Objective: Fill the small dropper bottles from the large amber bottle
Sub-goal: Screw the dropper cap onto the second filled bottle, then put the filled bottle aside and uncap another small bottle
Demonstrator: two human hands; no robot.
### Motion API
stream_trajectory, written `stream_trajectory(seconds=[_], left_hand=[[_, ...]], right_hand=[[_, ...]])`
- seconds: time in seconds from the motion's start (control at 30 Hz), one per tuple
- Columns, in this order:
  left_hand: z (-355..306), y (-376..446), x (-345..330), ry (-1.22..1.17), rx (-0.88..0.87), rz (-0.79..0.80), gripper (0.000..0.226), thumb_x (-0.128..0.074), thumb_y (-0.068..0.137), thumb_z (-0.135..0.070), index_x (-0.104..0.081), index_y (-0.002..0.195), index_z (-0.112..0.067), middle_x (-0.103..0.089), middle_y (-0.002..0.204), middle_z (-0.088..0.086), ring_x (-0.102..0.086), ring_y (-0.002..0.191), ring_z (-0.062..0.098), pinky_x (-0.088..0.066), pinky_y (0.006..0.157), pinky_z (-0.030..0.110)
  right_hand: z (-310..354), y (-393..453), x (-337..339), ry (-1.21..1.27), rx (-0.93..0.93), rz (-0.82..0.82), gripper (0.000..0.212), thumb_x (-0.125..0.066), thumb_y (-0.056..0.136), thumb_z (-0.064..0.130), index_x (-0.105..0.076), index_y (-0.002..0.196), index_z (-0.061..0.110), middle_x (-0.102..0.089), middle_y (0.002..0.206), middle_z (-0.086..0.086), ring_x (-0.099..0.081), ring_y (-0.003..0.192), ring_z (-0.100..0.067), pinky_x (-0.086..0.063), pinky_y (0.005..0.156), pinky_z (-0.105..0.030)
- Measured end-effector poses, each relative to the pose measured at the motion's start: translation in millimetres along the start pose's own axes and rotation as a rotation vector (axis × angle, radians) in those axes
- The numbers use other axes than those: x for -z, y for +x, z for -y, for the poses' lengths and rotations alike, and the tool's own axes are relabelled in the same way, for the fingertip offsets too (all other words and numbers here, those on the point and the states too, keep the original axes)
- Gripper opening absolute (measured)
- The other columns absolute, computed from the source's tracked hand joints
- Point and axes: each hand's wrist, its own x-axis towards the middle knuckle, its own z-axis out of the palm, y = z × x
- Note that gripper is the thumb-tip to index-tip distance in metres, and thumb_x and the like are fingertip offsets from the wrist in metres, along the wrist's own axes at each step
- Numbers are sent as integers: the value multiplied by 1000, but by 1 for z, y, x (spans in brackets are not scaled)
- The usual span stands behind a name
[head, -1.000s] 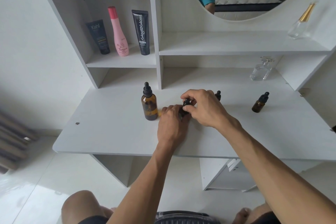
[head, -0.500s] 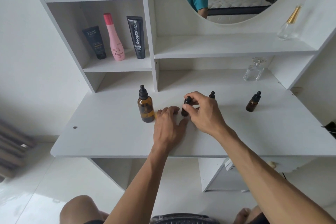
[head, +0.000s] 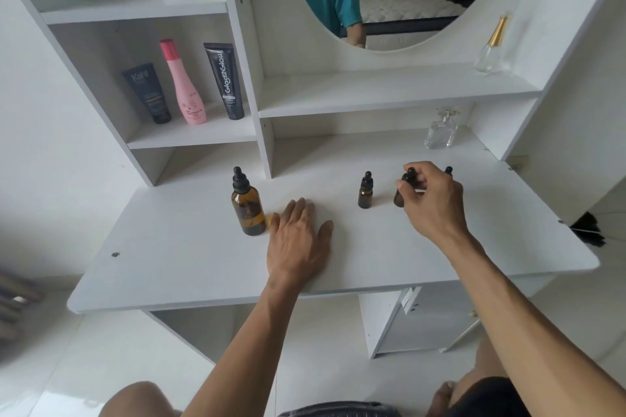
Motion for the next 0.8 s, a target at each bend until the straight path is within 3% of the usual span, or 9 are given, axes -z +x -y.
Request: stream_trajectory(seconds=[0.33, 0.5, 0.57, 0.67, 0.8], left_hand=[[0, 0, 0, 19, 4, 8, 67, -32, 106, -54, -29, 160, -15, -21, 170, -1, -9, 158, 17, -3, 128, 41], [1, 0, 0, 19, 5, 5, 67, -32, 106, -54, -29, 160, -15, -21, 170, -1, -10, 158, 17, -3, 128, 40], [0, 0, 0, 22, 3, 4, 66, -32, 106, -53, -29, 160, -16, -22, 169, -1, -10, 158, 17, -4, 128, 40], [0, 0, 0, 24, 0, 1, 66, -33, 106, -53, -30, 160, -16, -23, 169, -1, -11, 158, 18, -4, 128, 40], [1, 0, -2, 28, 5, 5, 66, -33, 105, -53, -30, 160, -16, -22, 169, 0, -11, 157, 18, -4, 128, 41]], right_hand=[[-13, 5, -8, -40, -30, 55, 21, -67, 91, 7, -65, 111, 2, -63, 82, -1, -61, 80, -17, -37, 75, -7], [-15, 5, -10, -62, -36, 68, 30, -70, 89, 11, -64, 117, 4, -68, 95, -4, -68, 96, -24, -47, 87, -23], [-12, 3, -8, -97, 36, 10, 37, -72, 87, 13, -62, 122, 4, -69, 112, -11, -66, 106, -29, -48, 96, -34], [6, 2, -6, -132, 199, -112, 35, -71, 87, 10, -63, 121, 2, -67, 117, -14, -63, 108, -31, -41, 95, -32], [32, 1, -21, -105, 273, 8, 36, -70, 88, 7, -64, 123, 2, -68, 117, -15, -65, 107, -30, -49, 97, -37]])
